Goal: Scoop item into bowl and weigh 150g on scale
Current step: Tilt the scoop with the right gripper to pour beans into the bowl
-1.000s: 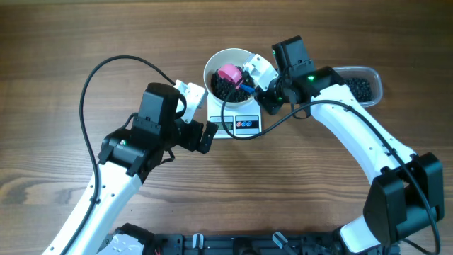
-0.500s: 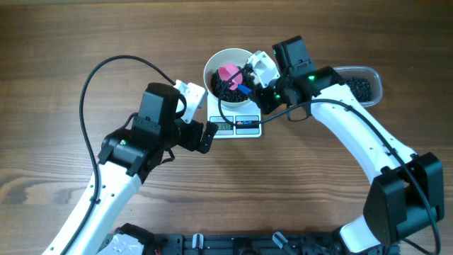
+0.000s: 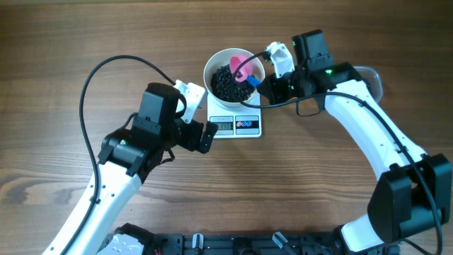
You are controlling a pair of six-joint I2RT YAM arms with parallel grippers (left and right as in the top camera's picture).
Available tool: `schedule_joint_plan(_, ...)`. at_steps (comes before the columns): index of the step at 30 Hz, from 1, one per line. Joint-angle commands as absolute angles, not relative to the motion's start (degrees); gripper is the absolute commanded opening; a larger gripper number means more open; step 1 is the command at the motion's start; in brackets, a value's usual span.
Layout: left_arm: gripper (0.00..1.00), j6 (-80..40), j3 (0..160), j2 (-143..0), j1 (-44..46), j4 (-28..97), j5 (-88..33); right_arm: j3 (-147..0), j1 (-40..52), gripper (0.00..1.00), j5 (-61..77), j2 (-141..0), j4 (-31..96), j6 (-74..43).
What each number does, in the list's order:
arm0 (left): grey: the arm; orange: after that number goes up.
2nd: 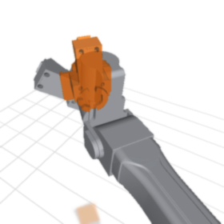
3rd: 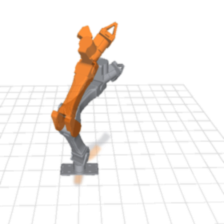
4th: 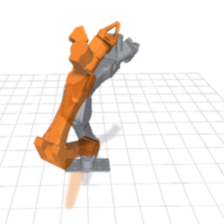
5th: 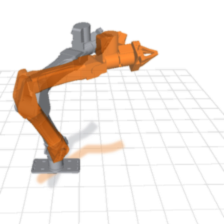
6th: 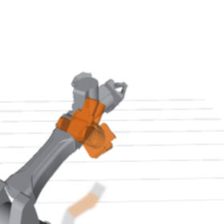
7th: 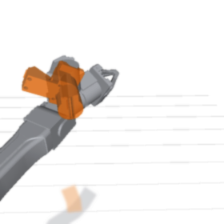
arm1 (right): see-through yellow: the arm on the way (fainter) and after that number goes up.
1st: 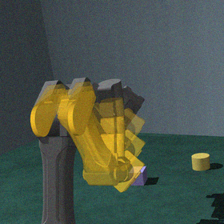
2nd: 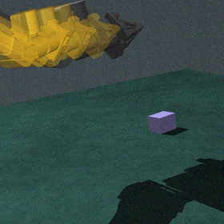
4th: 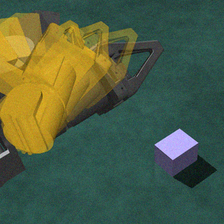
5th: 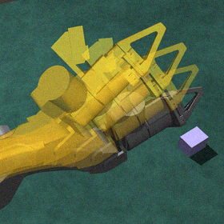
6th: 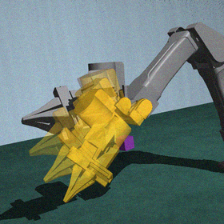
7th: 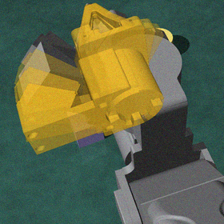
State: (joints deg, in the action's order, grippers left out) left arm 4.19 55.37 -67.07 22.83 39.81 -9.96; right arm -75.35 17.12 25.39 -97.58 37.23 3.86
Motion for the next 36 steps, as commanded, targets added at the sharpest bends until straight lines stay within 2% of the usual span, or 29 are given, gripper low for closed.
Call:
schedule_joint_plan(1, 1.0, 4.3, 55.1, -67.2, 23.1, 39.7, -10.9, -75.7, 17.1, 0.04, 29.4, -94.1, 36.8, 3.0)
schedule_joint_plan(36, 1.0, 4.3, 55.1, -67.2, 23.1, 39.7, -10.8, -75.7, 17.1, 0.04, 30.1, -93.5, 36.4, 4.6)
